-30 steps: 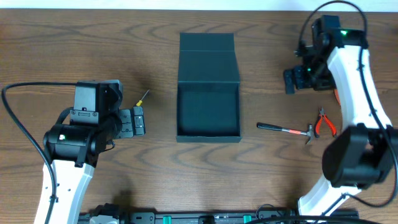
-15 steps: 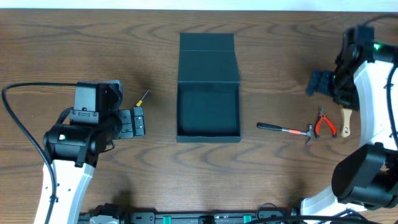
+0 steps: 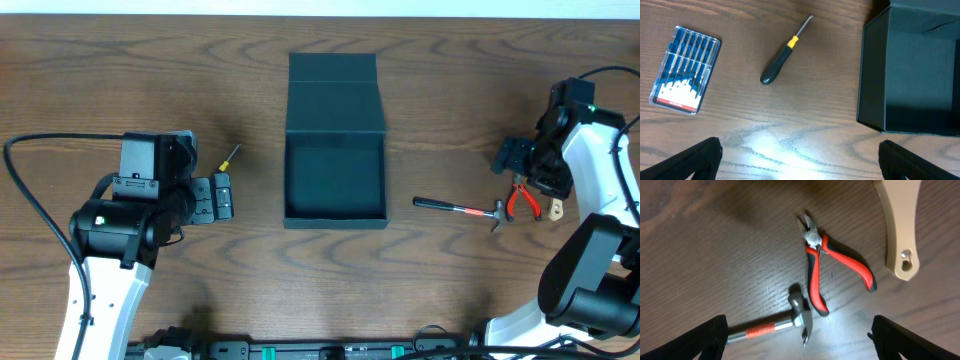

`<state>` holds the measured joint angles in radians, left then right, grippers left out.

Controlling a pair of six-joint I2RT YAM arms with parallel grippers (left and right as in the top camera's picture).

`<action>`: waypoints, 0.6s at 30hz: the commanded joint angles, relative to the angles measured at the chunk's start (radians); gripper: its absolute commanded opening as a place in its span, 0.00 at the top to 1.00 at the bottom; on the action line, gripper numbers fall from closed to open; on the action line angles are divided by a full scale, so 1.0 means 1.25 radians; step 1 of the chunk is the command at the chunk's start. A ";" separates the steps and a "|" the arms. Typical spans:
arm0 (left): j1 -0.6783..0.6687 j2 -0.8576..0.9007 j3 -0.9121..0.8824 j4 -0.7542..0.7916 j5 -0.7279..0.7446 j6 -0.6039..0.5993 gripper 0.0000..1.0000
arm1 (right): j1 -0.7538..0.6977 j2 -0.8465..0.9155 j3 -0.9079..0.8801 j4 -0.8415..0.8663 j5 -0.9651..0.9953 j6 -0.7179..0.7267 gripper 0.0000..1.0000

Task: Pack container
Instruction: 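Move the right gripper over the red-black pliers and lower it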

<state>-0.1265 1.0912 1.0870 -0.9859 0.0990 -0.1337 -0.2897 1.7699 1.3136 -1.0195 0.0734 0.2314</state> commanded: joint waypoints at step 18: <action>-0.002 -0.002 0.016 -0.007 0.004 0.008 0.02 | 0.004 0.000 -0.193 0.206 -0.002 0.018 0.07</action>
<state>-0.1265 1.0912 1.0870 -0.9909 0.1017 -0.1333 -0.2897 1.7699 1.0863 -0.7784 0.0711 0.2382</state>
